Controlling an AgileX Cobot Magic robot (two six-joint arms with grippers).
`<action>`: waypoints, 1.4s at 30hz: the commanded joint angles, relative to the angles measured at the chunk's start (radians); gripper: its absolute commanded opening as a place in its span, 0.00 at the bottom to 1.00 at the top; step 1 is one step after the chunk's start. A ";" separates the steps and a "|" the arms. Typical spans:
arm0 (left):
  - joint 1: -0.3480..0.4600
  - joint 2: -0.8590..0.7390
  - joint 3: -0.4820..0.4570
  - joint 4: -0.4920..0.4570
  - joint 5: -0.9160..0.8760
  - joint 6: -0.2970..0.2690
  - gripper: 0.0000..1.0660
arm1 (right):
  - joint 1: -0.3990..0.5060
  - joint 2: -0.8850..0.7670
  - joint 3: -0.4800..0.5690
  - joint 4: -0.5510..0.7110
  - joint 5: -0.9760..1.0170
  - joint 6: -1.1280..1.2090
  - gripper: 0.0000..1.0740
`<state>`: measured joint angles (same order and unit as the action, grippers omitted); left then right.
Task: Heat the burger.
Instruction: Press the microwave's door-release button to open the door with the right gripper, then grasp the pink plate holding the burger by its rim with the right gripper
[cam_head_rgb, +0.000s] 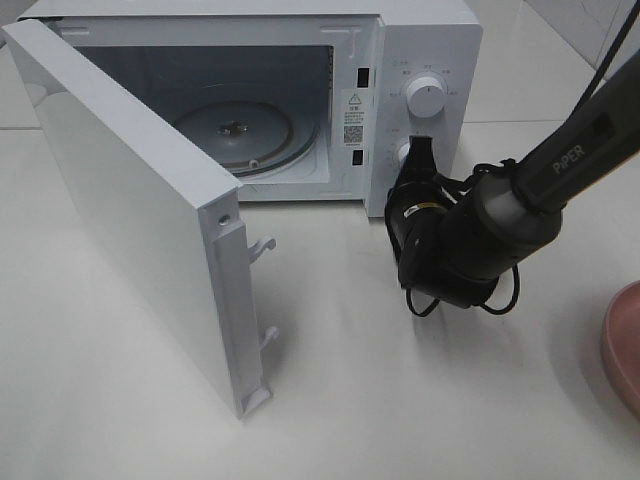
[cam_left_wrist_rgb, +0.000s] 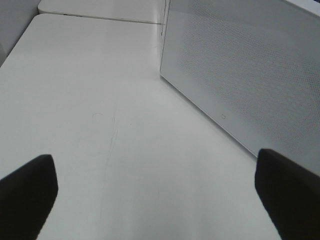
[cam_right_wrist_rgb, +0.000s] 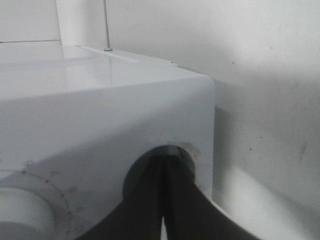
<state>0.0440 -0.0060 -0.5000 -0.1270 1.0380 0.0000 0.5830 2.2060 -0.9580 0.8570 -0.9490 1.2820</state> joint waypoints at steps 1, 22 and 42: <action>0.002 -0.024 0.002 -0.002 -0.005 0.000 0.94 | -0.041 -0.034 -0.028 -0.128 -0.078 0.035 0.00; 0.002 -0.024 0.002 -0.002 -0.005 0.000 0.94 | -0.041 -0.192 0.173 -0.198 0.154 0.075 0.00; 0.002 -0.024 0.002 -0.002 -0.005 0.000 0.94 | -0.093 -0.448 0.292 -0.249 0.648 -0.324 0.00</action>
<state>0.0440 -0.0060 -0.5000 -0.1270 1.0380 0.0000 0.5190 1.7850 -0.6690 0.6150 -0.3930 1.0720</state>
